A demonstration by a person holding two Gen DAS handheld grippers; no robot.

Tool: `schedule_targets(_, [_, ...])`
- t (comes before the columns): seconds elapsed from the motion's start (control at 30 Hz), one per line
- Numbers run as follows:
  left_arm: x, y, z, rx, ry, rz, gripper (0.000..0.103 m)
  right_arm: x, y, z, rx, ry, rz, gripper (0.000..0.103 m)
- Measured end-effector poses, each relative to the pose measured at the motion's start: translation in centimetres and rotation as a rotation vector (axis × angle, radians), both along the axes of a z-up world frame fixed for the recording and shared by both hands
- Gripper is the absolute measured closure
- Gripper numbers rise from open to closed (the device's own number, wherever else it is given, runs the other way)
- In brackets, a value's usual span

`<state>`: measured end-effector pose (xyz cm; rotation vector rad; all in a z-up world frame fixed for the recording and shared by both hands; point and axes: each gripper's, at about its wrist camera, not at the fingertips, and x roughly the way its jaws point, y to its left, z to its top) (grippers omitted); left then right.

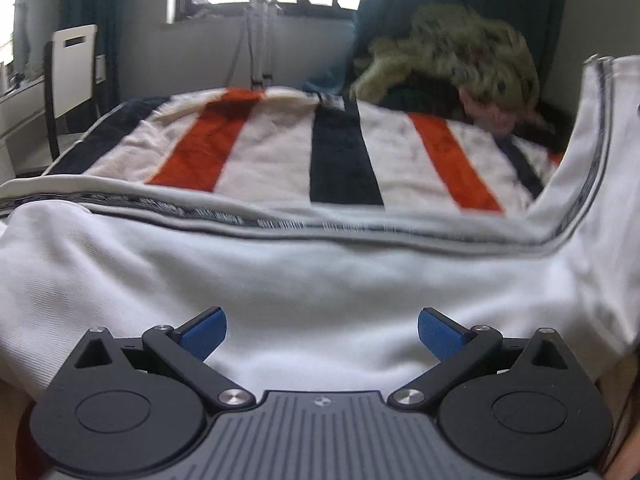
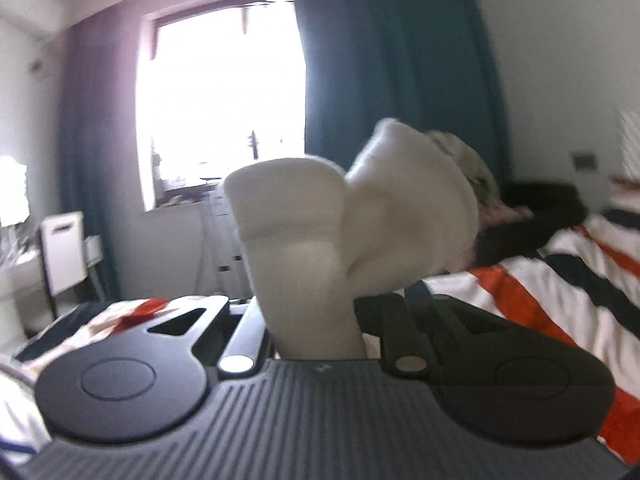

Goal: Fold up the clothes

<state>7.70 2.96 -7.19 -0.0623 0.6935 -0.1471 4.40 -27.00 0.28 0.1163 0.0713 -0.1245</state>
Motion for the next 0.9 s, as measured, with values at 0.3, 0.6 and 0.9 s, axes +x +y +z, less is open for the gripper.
schedule_targets(0.3, [0.4, 5.5, 0.9, -0.117, -0.003, 0.251, 0.001, 1.8, 13.4, -7.3, -0.282, 0.201, 0.357, 0.084])
schedule_targets(0.6, [0.0, 6.2, 1.0, -0.182, -0.01, 0.245, 0.001, 1.4, 17.7, -10.2, -0.341, 0.393, 0.574, 0.023])
schedule_targets(0.9, [-1.0, 7.4, 1.4, -0.3, -0.026, 0.246, 0.0, -1.3, 14.7, -8.6, 0.022, 0.608, 0.605, 0.018])
